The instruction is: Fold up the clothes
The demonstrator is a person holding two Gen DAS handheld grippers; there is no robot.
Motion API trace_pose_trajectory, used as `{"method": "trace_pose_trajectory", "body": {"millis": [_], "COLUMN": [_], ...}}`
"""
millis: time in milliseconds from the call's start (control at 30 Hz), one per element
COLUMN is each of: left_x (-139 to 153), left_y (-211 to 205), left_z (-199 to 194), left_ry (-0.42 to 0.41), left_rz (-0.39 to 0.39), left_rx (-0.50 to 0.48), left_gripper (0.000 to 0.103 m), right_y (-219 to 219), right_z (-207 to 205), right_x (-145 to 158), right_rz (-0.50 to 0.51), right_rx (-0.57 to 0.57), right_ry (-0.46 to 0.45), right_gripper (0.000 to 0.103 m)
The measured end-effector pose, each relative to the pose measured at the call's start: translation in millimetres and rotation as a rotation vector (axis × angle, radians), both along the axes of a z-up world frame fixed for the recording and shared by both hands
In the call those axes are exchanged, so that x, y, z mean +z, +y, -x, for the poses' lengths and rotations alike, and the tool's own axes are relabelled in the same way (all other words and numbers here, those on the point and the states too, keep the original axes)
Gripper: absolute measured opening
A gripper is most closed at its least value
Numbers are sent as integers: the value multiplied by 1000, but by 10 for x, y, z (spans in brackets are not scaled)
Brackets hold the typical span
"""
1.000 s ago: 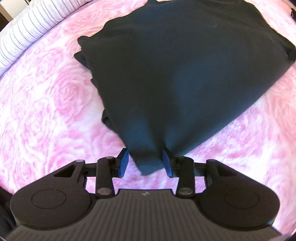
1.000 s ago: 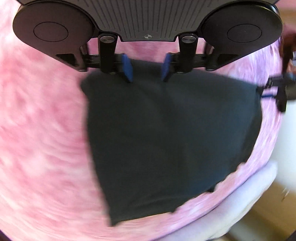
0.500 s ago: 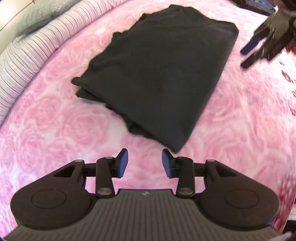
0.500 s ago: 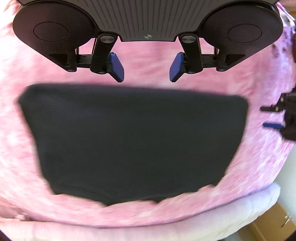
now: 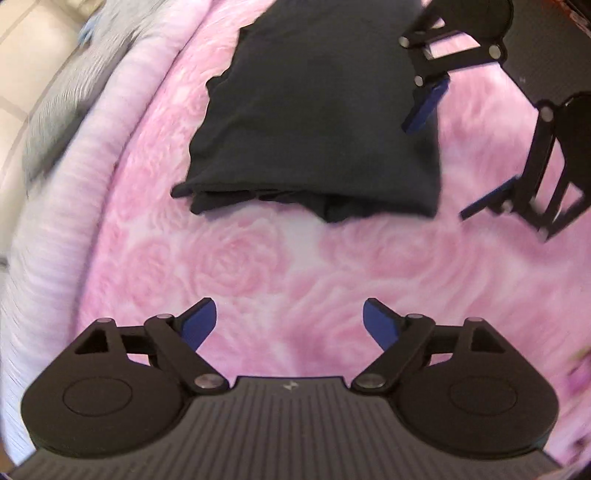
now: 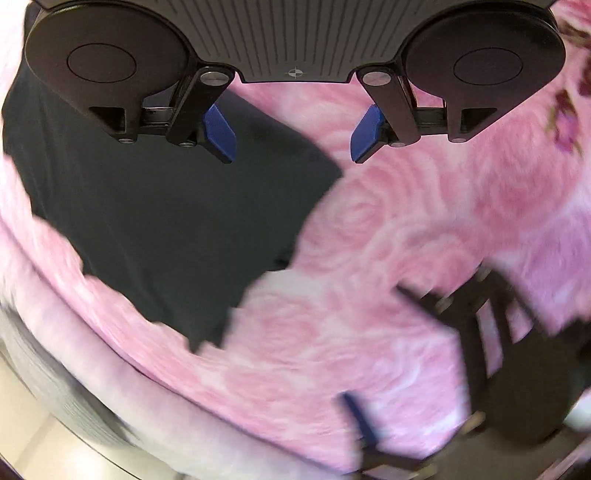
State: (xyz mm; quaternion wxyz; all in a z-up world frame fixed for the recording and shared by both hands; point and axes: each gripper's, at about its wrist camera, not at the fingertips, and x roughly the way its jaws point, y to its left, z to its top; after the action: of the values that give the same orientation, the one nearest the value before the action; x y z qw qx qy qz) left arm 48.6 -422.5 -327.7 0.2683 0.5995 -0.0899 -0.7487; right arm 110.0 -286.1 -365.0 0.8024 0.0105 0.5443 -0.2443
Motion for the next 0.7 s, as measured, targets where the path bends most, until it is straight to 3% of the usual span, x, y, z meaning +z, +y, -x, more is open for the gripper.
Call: {"method": "trace_pose_trajectory", "body": {"millis": [100, 167, 333, 367, 400, 433, 700], "left_x": [-98, -204, -476, -553, -599, -646, -831], "left_y": [-71, -104, -240, -298, -359, -420, -796], "left_z": [-76, -97, -48, -26, -8, 11, 188], "left_ry": [-31, -54, -103, -123, -134, -144, -137], "left_rz": [44, 99, 218, 255, 276, 296, 393], "left_rx": [-81, -176, -420, -483, -525, -566, -735], "left_gripper": [84, 84, 85, 85, 85, 85, 87], "right_y": [189, 221, 205, 210, 205, 197, 176], "right_z": [-75, -5, 102, 107, 116, 128, 240], "right_x": [-294, -387, -589, -608, -598, -569, -131], "right_rz": [183, 295, 441, 446, 425, 407, 352], "right_rx": [152, 218, 314, 327, 320, 305, 182], "right_ry": [143, 162, 166, 158, 150, 144, 17], "right_gripper": [72, 72, 71, 55, 16, 6, 6]}}
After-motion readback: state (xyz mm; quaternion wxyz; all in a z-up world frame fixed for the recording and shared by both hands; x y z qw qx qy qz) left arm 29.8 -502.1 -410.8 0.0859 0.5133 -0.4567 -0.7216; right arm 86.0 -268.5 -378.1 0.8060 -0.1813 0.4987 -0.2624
